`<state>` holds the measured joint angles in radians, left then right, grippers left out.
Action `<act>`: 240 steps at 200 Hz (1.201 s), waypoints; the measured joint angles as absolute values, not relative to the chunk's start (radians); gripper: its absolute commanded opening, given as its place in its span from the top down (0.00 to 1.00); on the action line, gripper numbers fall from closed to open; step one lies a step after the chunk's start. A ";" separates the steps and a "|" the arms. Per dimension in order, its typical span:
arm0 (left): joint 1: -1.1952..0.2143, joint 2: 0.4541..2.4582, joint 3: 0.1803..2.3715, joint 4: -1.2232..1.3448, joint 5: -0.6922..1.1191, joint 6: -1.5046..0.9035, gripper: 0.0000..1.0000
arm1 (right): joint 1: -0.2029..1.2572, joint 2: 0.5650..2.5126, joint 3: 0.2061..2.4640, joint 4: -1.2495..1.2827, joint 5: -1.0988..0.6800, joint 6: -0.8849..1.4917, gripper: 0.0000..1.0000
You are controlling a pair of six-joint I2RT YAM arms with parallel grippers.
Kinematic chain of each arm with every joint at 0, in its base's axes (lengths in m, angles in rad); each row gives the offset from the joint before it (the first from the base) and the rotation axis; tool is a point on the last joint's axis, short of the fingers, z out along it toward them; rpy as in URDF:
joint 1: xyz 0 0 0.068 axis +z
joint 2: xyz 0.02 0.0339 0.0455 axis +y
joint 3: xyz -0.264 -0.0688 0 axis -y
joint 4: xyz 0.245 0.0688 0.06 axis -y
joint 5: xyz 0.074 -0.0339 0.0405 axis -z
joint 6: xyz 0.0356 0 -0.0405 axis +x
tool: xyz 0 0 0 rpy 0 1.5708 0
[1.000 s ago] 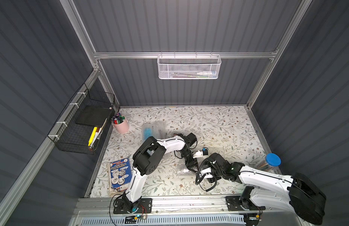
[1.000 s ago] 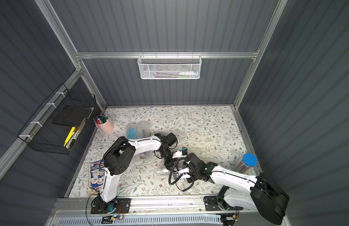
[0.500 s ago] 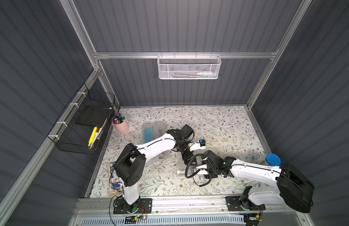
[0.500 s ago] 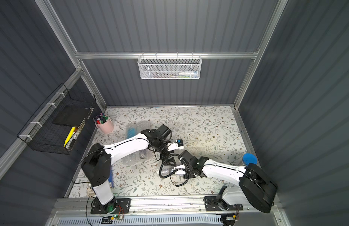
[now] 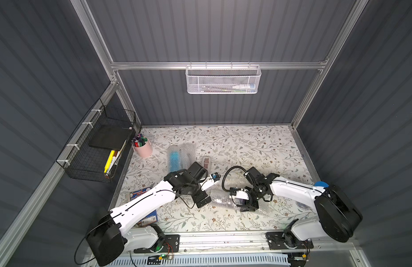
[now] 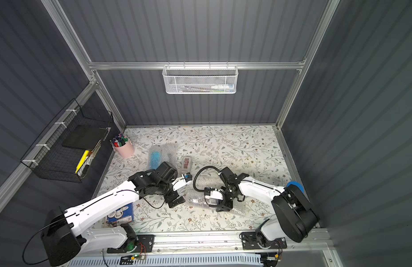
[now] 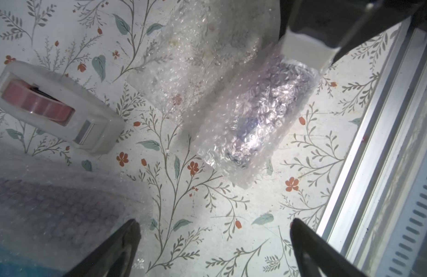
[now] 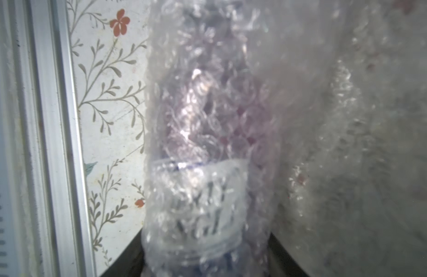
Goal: Wrap wine bottles in bubble wrap
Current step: Wrap the wine bottle in bubble wrap.
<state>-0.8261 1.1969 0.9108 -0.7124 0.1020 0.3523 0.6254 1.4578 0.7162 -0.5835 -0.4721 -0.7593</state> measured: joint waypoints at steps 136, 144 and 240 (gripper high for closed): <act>-1.208 1.622 0.848 -0.178 -0.125 0.688 0.06 | 0.529 1.657 0.866 -0.760 -0.630 -0.792 0.36; -1.208 1.639 0.862 -0.170 -0.132 0.690 0.08 | 0.522 1.657 0.866 -0.762 -0.630 -0.789 0.36; -1.149 1.696 0.953 -0.236 -0.058 0.767 0.50 | 0.500 1.638 0.865 -0.754 -0.604 -0.782 0.23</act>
<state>-1.1492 1.6958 0.9535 -0.2359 -0.0582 0.7673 0.4995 1.6382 0.8650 -0.7536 -0.6041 -0.7818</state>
